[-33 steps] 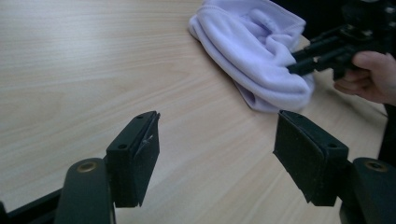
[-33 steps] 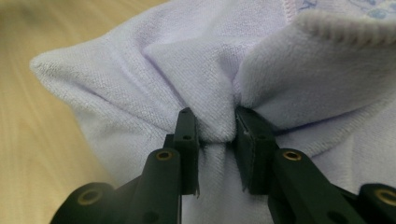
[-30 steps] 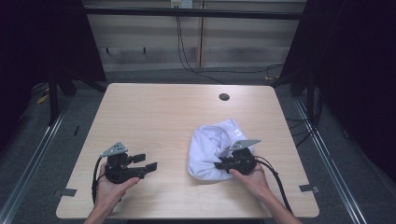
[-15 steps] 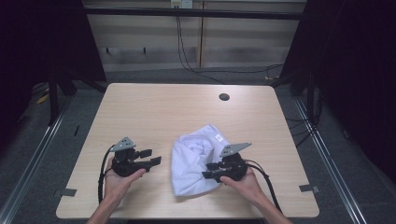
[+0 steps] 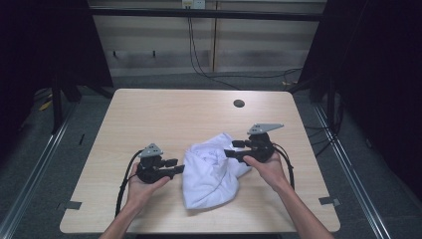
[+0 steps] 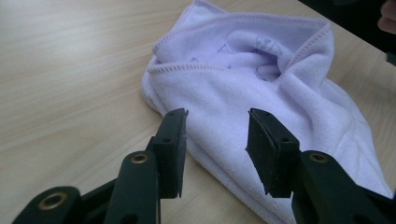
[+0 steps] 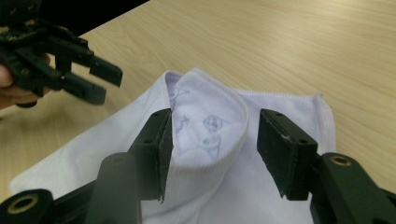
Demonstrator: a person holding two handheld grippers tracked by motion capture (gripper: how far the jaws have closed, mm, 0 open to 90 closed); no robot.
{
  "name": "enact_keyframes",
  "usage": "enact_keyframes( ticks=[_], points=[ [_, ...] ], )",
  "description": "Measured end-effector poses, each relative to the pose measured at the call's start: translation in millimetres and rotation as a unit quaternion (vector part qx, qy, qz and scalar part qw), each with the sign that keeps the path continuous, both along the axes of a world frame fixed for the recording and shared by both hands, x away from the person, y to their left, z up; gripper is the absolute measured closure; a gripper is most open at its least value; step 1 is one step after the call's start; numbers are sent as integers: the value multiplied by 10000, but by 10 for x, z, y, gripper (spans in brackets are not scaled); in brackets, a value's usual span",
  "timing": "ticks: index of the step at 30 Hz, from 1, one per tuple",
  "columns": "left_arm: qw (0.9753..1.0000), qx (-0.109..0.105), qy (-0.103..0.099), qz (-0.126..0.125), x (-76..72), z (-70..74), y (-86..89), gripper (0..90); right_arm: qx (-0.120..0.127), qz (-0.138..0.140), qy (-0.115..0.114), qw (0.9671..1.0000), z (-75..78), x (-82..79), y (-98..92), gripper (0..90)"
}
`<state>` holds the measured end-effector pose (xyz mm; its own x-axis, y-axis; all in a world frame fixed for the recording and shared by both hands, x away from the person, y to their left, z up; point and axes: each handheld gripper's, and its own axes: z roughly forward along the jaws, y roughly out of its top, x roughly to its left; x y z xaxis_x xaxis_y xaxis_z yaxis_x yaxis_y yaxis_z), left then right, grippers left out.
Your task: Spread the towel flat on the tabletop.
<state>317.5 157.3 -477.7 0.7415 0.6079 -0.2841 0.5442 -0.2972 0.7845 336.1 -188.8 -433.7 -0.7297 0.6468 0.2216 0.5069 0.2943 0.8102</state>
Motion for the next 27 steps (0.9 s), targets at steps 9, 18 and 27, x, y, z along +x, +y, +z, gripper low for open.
enact_keyframes(
  ticks=[9,18,27],
  points=[
    [9992,280,282,65,94,-210,-235,425,-460,128,507,9976,-409,506,330,431],
    [9995,124,262,-160,107,-210,-207,844,-196,110,467,9987,-546,433,391,882],
    [9979,-616,-62,189,70,102,117,858,67,-405,-61,9991,-33,349,-103,885]
  ],
)
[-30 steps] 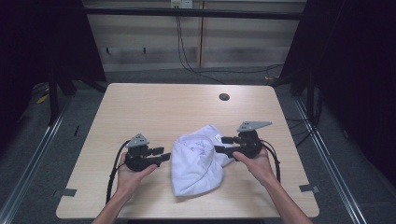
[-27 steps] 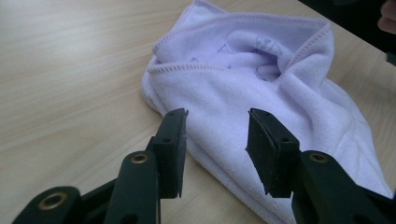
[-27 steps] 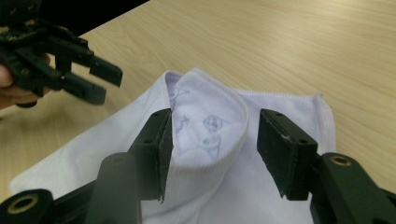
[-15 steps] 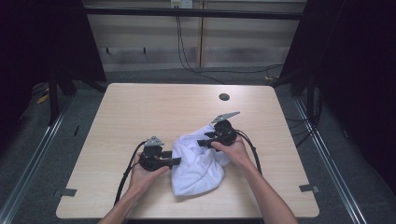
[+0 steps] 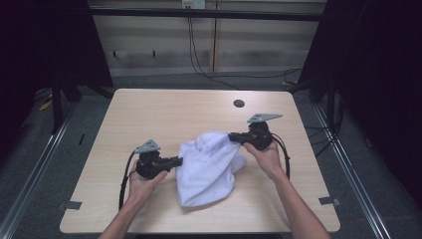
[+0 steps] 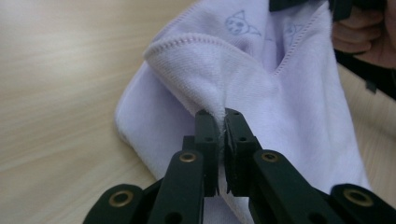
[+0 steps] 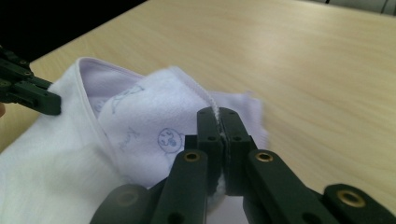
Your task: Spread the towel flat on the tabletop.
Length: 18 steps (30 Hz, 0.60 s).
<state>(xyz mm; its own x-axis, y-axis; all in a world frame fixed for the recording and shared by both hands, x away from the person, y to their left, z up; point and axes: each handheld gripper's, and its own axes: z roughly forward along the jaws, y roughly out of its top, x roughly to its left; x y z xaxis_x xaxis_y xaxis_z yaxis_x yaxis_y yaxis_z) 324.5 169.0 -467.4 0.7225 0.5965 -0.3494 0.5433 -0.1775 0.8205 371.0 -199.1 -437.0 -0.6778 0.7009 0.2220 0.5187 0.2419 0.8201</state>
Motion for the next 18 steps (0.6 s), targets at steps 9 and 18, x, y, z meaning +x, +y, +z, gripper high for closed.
enact_keyframes(
  ticks=[9,18],
  points=[
    [9960,-437,-722,288,-51,510,195,859,172,-334,-472,9982,385,-58,-238,885],
    [9883,-581,-1248,662,166,1099,286,860,398,-522,-972,9931,1012,52,-128,885]
  ],
)
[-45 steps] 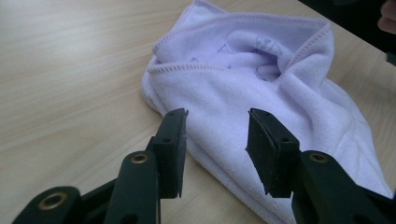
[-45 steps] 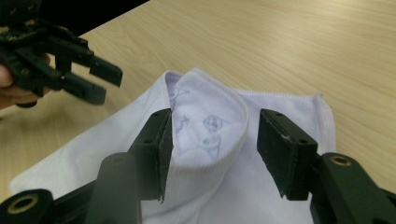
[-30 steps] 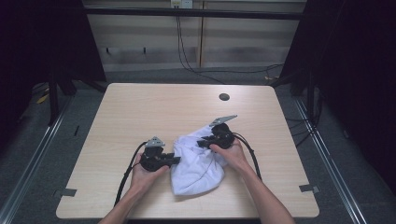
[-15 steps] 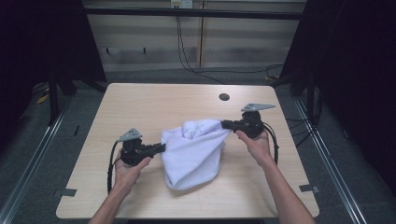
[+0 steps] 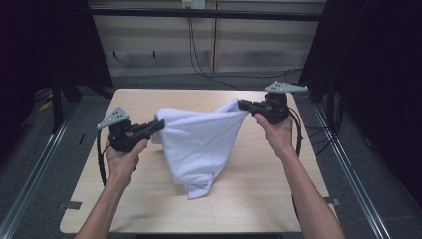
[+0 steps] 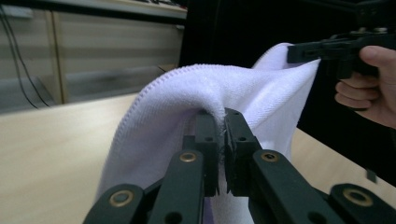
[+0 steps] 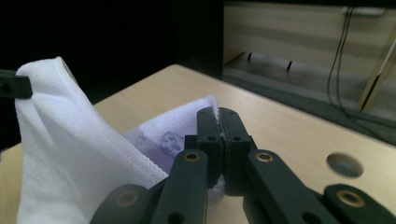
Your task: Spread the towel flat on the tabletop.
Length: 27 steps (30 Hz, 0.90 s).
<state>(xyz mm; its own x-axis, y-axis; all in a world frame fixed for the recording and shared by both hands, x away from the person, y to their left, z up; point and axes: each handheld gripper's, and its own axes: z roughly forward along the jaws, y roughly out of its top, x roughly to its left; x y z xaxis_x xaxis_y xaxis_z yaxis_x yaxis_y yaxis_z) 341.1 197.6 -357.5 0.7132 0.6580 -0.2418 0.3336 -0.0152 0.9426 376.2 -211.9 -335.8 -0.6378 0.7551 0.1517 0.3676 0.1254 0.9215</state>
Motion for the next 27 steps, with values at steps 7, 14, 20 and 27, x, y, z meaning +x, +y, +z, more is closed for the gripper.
enact_keyframes(
  ticks=[7,14,20,27],
  points=[
    [9989,-16,-311,349,235,447,19,860,25,-216,-298,9993,496,188,99,885],
    [9932,-131,-1063,466,231,1154,78,861,91,-578,-1061,9926,1155,290,215,882],
    [9910,255,-1281,283,-67,1090,131,861,32,-246,-1200,9925,1081,-41,229,883],
    [9968,653,-348,-307,-363,54,85,861,-142,111,-117,9998,-66,-509,86,883]
  ],
)
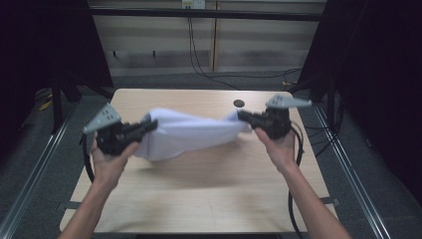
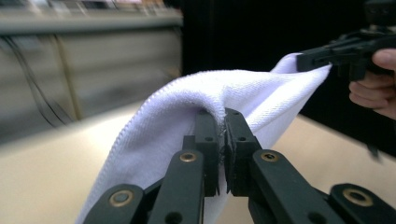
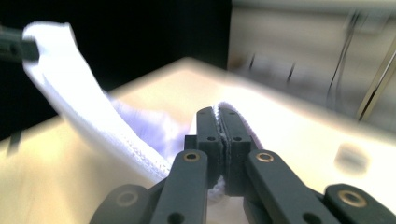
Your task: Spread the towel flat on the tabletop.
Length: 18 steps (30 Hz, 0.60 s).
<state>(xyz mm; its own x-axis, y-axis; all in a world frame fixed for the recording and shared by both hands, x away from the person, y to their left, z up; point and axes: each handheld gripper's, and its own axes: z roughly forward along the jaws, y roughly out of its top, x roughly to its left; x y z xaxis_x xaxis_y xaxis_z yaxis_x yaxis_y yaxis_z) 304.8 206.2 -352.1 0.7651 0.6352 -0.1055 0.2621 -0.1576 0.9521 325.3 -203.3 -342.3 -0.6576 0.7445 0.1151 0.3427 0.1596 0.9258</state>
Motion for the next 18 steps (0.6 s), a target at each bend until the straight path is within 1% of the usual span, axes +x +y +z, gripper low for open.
enact_keyframes(
  ticks=[1,2,3,4,5,6,7,8,9,10,11,12,13,14,16,17,18],
  points=[
    [10000,0,0,0,0,0,0,860,0,0,0,10000,0,0,0,883],
    [9996,93,247,-98,-91,-217,-18,860,-5,25,141,9999,-124,-59,-21,882],
    [9989,151,401,-189,-142,-354,-38,861,104,95,394,9991,-372,-178,-63,882],
    [9978,261,573,-208,-190,-481,-59,860,56,95,580,9983,-526,-256,-81,880],
    [9959,438,728,-298,-276,-645,-108,860,-65,161,806,9966,-741,-383,-105,878],
    [9953,543,759,-246,-342,-741,-137,859,-118,146,899,9958,-816,-437,-113,871],
    [9953,543,759,-246,-342,-741,-137,858,-118,146,899,9958,-816,-437,-113,871],
    [9947,535,856,-204,-418,-844,-149,858,-130,164,1001,9948,-910,-515,-124,854],
    [9918,548,1104,-335,-497,-981,-154,851,-332,235,1199,9920,-1064,-685,-132,806],
    [9911,586,1134,-383,-521,-1022,-146,847,-462,244,1253,9907,-1094,-734,-141,781],
    [9894,598,1221,-514,-549,-1068,-133,844,-481,255,1300,9900,-1111,-764,-153,777],
    [9882,621,1280,-567,-583,-1104,-114,835,-493,285,1342,9893,-1132,-805,-175,763],
    [9882,621,1280,-567,-583,-1104,-114,832,-507,328,1377,9886,-1151,-849,-193,738],
    [9855,643,1435,-631,-645,-1145,-97,828,-477,376,1449,9876,-1180,-899,-214,710],
    [9847,765,1405,-688,-710,-1148,-86,814,-460,493,1511,9862,-1200,-960,-241,655],
    [9847,765,1405,-688,-710,-1148,-86,799,-460,493,1511,9862,-1200,-960,-241,655],
    [9850,750,1397,-686,-742,-1144,-65,767,-360,370,1541,9867,-1177,-1024,-305,603]
  ],
)
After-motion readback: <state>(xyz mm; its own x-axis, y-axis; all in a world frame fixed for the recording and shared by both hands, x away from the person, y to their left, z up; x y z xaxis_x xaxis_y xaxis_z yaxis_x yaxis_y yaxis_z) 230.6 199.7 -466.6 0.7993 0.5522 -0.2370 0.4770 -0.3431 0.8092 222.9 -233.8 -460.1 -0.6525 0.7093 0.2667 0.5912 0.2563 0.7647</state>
